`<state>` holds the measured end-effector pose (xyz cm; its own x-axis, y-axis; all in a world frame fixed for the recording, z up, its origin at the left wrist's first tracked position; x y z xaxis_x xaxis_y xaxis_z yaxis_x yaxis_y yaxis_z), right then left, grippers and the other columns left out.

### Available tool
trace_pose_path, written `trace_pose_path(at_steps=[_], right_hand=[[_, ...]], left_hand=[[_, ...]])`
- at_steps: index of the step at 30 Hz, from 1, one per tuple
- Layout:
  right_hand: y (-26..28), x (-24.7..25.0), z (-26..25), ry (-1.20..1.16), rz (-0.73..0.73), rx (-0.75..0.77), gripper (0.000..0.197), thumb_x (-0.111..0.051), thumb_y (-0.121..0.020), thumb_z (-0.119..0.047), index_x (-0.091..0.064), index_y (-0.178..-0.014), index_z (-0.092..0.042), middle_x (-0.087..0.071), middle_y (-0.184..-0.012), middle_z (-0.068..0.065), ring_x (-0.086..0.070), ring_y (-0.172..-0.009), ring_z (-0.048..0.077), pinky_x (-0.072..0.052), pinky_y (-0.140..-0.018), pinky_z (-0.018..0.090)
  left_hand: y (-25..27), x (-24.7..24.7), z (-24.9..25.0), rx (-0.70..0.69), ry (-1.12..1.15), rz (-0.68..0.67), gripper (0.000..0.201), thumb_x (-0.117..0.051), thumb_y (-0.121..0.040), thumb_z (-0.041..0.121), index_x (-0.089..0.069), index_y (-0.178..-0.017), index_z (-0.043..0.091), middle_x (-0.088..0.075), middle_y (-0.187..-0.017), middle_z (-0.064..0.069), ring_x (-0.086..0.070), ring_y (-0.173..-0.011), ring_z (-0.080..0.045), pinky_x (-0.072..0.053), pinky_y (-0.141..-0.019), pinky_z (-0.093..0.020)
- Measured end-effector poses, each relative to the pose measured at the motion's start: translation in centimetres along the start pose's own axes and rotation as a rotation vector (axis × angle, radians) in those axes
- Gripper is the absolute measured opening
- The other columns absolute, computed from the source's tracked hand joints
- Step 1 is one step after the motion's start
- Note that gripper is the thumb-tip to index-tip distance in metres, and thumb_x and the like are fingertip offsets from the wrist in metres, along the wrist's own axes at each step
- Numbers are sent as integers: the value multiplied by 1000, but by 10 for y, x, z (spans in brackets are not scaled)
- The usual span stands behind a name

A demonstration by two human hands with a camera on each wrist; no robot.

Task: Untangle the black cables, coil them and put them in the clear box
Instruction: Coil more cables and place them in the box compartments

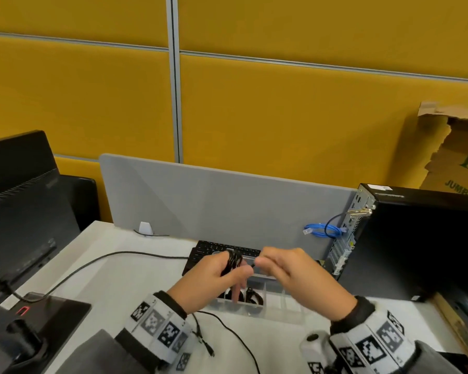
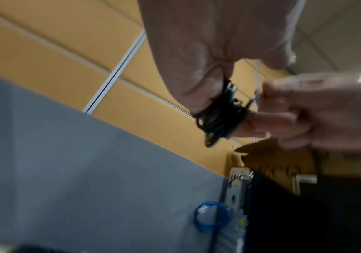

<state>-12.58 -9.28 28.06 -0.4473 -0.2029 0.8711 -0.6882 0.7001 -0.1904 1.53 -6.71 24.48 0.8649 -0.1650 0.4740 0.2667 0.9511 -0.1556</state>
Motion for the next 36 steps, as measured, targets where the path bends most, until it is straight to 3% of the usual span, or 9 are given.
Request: trace_pose_path(at_steps=[5,10,13,16,22,26,31,34,36], right_hand=[[-3,-8,32,98,57,-85,33,-24,-89,-59,-37,-68,-37,-51,-64,-5,-49,-59,8,-40,-58,24],[15,-65,14,47,-321,-60,38,-26,-99,-45,-55,-94,-20,-51,-79,-7,-54,-74,11,-45,-69,26],[21,-67,-16,12,-338,30,42,-25,-97,-52,-47,-77,-23,-47,-68,-5,-44,-61,9,-41,-62,32],[11,-25,-18,-24,-59,56,40,-26,-90,-58,-49,-68,-34,-54,-62,-10,-49,-57,4,-47,-62,27],[-3,-6,25,-71,184,-26,34,-34,-90,-55,-44,-64,-36,-50,-59,-16,-48,-58,5,-38,-58,25],[4,-28,39,-229,38,-93,37,-24,-91,-50,-45,-73,-26,-45,-66,-11,-42,-60,2,-36,-62,22],[22,-68,13,-78,-247,-77,28,-23,-101,-37,-44,-107,-20,-64,-96,3,-59,-82,14,-49,-78,34],[25,-68,-12,-34,-351,2,24,-27,-102,-33,-45,-104,-17,-57,-87,1,-48,-69,13,-43,-71,33],[20,-49,-25,-42,-283,45,24,-29,-100,-37,-48,-96,-24,-52,-76,-11,-43,-62,1,-38,-65,23]], left_hand=[[6,-1,11,22,575,-109,20,-60,-81,22,-69,-87,5,-52,-59,-9,-45,-39,-4,-44,-56,-16],[-2,10,14,48,1028,233,22,-50,-87,10,-65,-96,-2,-68,-68,-8,-65,-63,-13,-52,-65,-20],[-8,12,8,-5,496,342,32,-39,-98,24,-69,-97,13,-74,-95,0,-62,-107,-8,-43,-96,-24],[-5,0,0,40,42,170,69,-35,-85,66,-69,-90,6,-72,-87,-2,-64,-91,-10,-46,-94,-35],[4,-16,17,80,523,-240,50,-49,-88,37,-60,-98,-10,-55,-58,-10,-58,-55,-5,-46,-68,-18],[6,-3,30,31,806,8,24,-52,-87,18,-67,-90,0,-56,-51,-3,-51,-46,-10,-46,-58,-19],[-3,18,14,-5,1101,444,25,-45,-89,14,-59,-105,1,-74,-86,-8,-69,-84,-11,-54,-75,-20],[-6,29,1,-11,567,495,33,-37,-99,28,-66,-102,14,-72,-104,3,-55,-113,0,-37,-100,-22],[-6,24,-3,-3,161,363,54,-34,-91,58,-70,-89,16,-71,-98,7,-54,-104,10,-36,-97,-21]])
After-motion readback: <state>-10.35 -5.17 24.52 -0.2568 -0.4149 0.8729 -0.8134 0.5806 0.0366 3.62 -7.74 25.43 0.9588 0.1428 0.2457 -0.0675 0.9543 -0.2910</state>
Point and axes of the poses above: each hand's wrist, its own y-axis away from the middle knuckle, its own x-axis out of the back of the hand, z = x × y, the point moved 5 cm from there along -y, towards the middle knuckle
